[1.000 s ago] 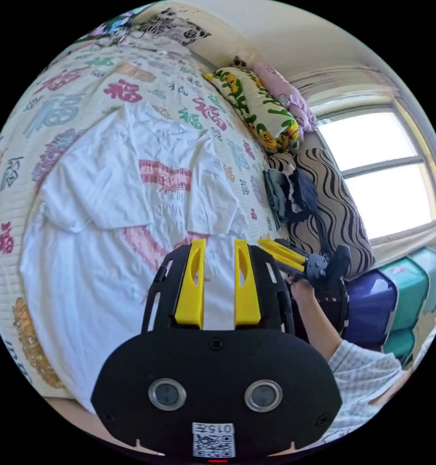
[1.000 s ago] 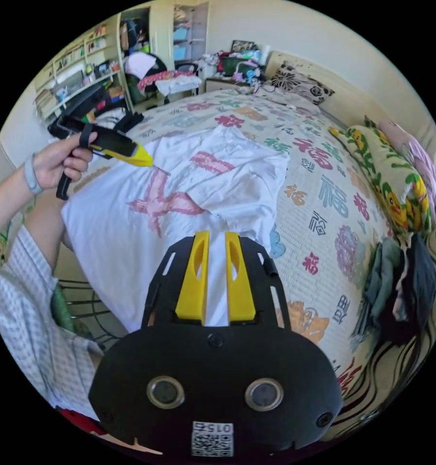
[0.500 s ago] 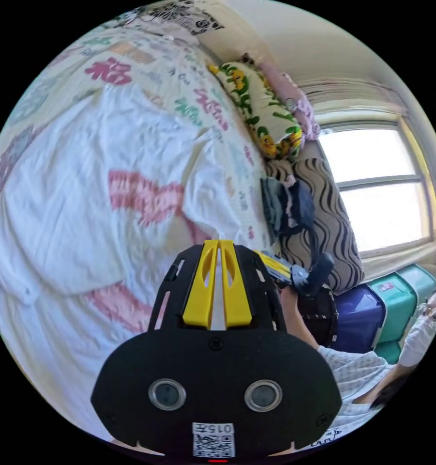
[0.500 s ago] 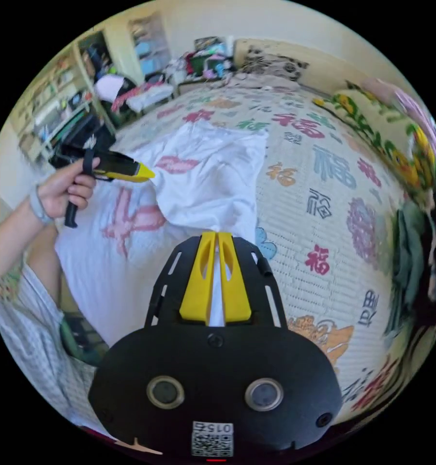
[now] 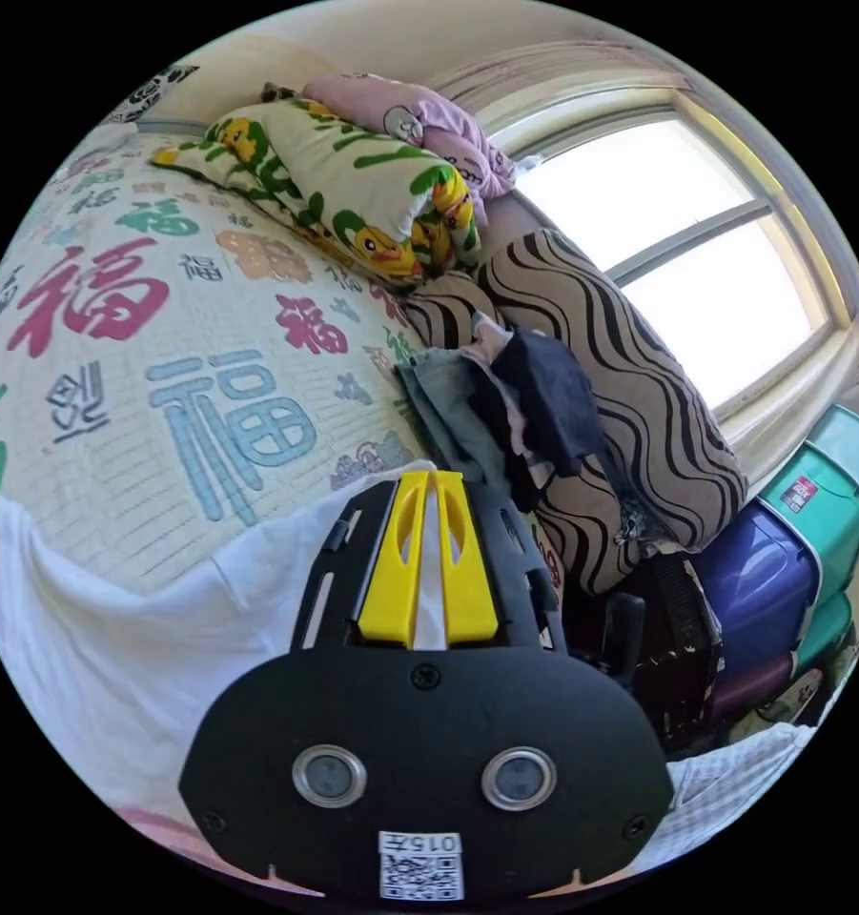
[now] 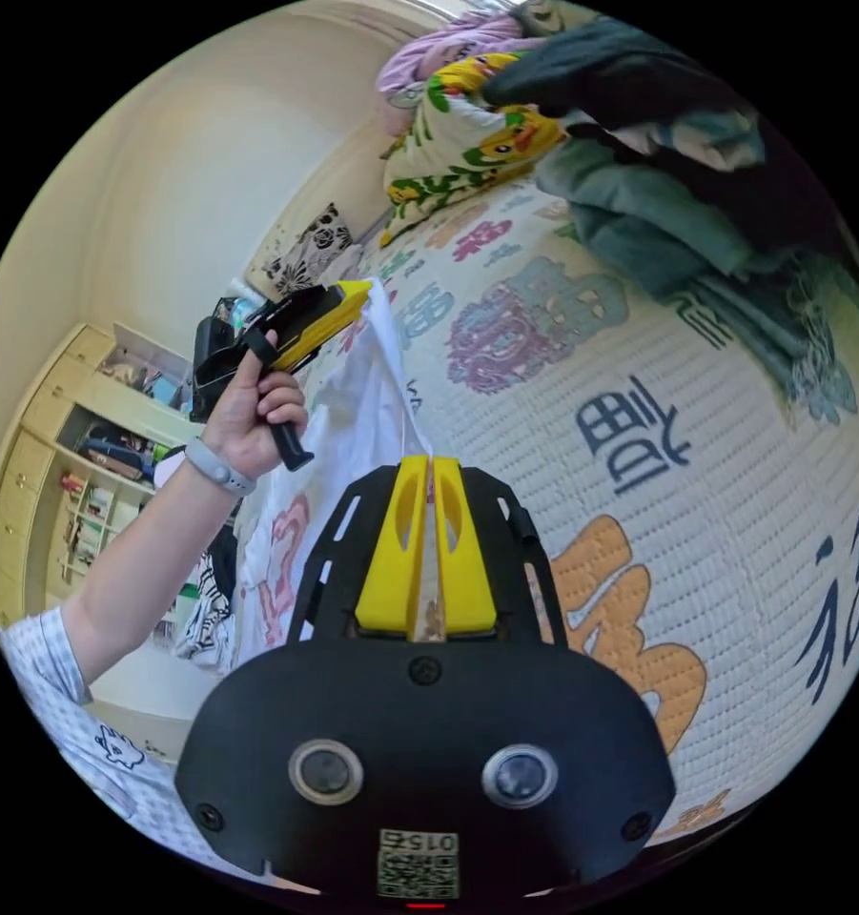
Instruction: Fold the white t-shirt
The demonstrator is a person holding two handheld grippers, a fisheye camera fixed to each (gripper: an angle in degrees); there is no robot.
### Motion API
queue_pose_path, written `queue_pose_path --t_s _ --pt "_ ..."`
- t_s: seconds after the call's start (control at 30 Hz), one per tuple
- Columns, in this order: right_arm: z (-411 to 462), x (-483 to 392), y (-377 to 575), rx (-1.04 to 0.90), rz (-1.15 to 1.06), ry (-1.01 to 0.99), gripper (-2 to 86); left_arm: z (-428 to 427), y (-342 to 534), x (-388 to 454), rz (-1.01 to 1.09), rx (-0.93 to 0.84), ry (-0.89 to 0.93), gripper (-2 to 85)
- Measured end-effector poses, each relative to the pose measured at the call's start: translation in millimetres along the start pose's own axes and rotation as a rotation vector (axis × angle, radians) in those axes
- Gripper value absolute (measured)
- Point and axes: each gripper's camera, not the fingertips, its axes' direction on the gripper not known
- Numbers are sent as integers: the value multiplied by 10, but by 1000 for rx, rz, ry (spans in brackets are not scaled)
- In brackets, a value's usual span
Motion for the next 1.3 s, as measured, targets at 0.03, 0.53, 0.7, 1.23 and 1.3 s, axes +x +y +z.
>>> queue_pose_path --t_s 0.03,0.53,0.7,1.23,1.3 --pt "17 16 -1 -5 14 -2 -4 123 53 -9 -5 -23 29 66" --pt "69 -1332 14 -38 -260 -67 25 -3049 3303 -78 -159 94 -391 81" --pt "1000 -2694 -110 -298 -467 -244 62 -4215 4326 -370 -366 196 -547 100" --pt "2866 -4731 -417 -792 -633 40 -5 -5321 5422 -1422 -605 416 -279 12" --pt "2806 -4995 -612 -738 -646 20 -9 -5625 5636 -1413 -594 496 -262 5"
